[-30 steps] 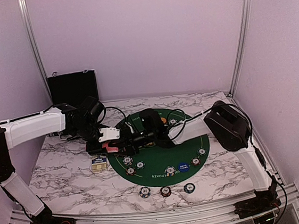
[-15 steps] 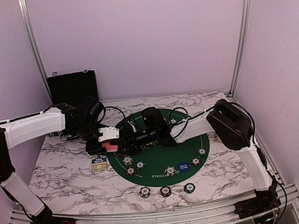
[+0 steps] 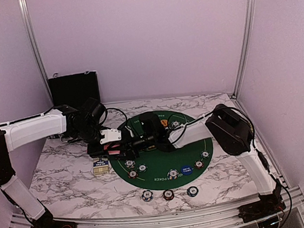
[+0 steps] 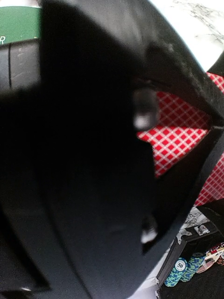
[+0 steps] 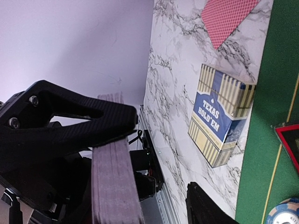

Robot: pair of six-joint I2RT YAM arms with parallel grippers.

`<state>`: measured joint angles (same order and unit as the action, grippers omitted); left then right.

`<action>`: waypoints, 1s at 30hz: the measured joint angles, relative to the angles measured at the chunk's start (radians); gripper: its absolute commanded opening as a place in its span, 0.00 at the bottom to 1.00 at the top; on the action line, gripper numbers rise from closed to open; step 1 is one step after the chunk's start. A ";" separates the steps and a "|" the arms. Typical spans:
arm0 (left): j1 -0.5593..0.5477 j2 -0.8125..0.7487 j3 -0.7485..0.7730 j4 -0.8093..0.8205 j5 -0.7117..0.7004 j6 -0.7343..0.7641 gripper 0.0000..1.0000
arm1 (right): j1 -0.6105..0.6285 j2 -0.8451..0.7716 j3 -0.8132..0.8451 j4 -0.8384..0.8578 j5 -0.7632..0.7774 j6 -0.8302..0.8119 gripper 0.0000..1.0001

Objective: Distribute texas hold em gaming equipment

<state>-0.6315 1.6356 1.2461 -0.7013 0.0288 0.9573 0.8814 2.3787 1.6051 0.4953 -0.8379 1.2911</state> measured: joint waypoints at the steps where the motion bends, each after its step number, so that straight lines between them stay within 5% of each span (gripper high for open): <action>1: 0.000 0.000 0.000 0.000 -0.002 0.000 0.28 | -0.001 0.000 -0.001 -0.003 0.001 -0.007 0.52; 18: 0.002 -0.001 -0.016 0.000 -0.010 -0.008 0.24 | -0.038 -0.091 -0.085 -0.063 0.022 -0.086 0.31; 30: 0.009 -0.001 -0.016 0.000 -0.016 -0.016 0.24 | -0.036 -0.108 -0.100 -0.071 0.031 -0.088 0.40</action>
<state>-0.6228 1.6348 1.2301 -0.7013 0.0124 0.9413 0.8455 2.2707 1.5055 0.4244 -0.8074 1.2034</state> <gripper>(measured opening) 0.639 0.394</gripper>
